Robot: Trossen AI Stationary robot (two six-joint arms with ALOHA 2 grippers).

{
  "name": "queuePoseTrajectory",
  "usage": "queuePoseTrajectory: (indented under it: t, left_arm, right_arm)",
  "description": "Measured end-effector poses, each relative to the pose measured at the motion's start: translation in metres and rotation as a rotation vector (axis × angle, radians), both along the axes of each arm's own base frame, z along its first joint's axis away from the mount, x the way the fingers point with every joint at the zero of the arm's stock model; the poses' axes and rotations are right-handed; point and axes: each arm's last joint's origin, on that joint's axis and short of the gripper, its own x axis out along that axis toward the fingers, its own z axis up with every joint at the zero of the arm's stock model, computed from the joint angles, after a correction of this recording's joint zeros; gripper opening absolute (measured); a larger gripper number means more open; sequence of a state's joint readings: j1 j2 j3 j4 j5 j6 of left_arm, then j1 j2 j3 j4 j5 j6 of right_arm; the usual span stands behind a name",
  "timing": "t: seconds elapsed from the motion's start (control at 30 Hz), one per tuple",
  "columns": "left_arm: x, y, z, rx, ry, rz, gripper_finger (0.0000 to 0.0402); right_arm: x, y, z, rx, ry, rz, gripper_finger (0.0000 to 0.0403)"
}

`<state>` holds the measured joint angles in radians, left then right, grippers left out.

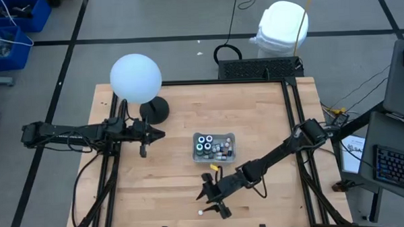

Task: Pick & Place food coloring
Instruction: Put the small yellow food coloring bottle into the gray bin

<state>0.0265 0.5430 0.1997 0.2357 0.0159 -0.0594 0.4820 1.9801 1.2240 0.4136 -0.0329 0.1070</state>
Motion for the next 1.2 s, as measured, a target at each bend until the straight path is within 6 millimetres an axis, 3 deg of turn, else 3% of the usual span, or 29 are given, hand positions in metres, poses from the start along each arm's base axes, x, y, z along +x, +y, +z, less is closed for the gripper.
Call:
queuePoseTrajectory:
  t: [0.27, 0.5, 0.6, 0.9, 1.2]
  left_arm:
    - [0.000, 0.002, 0.000, 0.077, 0.002, 0.058, 0.0045]
    - [0.000, 0.004, 0.002, 0.105, -0.014, 0.113, 0.0045]
    - [0.000, 0.004, 0.004, 0.114, -0.029, 0.112, 0.0045]
    - [0.000, 0.004, 0.006, 0.120, -0.051, 0.113, 0.0045]
    - [0.000, 0.004, 0.002, 0.119, -0.017, 0.111, 0.0044]
  right_arm:
    - [0.003, 0.011, -0.013, 0.076, -0.033, 0.020, 0.0226]
    - [0.019, 0.027, -0.041, 0.129, -0.004, 0.009, 0.0217]
    - [0.025, 0.029, -0.043, 0.138, -0.012, 0.005, 0.0219]
    - [0.022, 0.031, -0.048, 0.055, 0.007, -0.064, 0.0216]
    - [0.010, 0.045, -0.053, -0.055, 0.007, -0.132, 0.0199]
